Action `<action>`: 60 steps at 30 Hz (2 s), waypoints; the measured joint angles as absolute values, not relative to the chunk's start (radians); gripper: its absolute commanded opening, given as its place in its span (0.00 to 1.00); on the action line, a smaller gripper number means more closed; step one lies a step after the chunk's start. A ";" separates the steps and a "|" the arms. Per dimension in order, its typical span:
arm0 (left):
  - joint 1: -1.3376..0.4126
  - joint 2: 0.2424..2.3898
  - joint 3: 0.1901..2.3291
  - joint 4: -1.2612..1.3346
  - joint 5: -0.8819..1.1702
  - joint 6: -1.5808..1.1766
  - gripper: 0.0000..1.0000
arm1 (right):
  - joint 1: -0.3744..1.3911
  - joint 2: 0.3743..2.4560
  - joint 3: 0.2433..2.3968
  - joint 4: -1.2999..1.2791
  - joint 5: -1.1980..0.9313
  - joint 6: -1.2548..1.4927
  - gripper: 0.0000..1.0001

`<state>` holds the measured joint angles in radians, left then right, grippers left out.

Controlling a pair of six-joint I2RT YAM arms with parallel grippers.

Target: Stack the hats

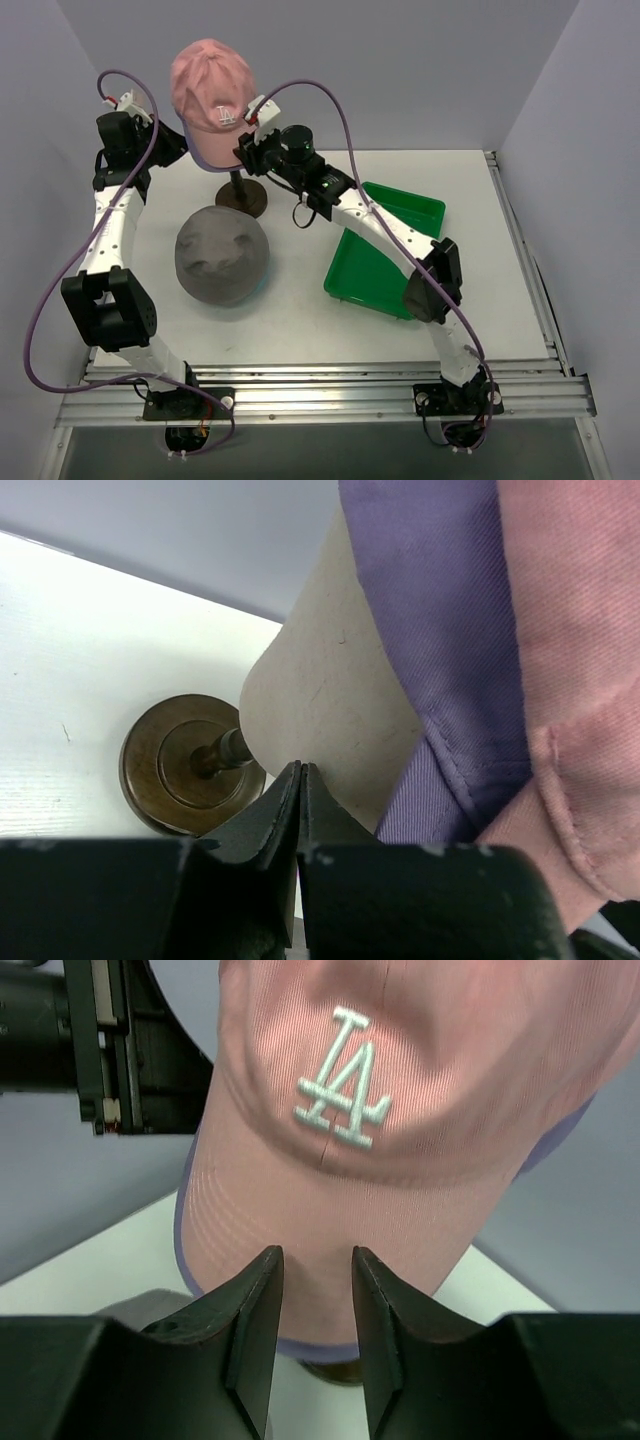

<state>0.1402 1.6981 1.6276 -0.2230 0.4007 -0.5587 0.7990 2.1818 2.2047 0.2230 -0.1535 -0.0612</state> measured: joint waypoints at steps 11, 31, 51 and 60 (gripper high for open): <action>0.156 1.728 1.632 -0.186 0.405 -0.586 0.07 | 0.718 1.813 1.691 0.360 -0.166 0.034 0.32; 0.072 1.896 1.712 -0.055 0.392 -0.785 0.02 | 0.644 1.468 1.393 0.424 -0.173 0.121 0.32; -0.064 1.803 1.546 0.018 0.331 -0.871 0.02 | 0.609 1.454 1.393 0.369 -0.156 0.133 0.33; -0.143 1.765 1.509 0.020 0.291 -0.880 0.02 | 0.596 1.454 1.392 0.346 -0.141 0.147 0.33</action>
<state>-0.1432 1.7649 1.5085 0.0196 0.2909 -0.8803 0.5961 1.4540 1.3922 0.3458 -0.1413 0.1471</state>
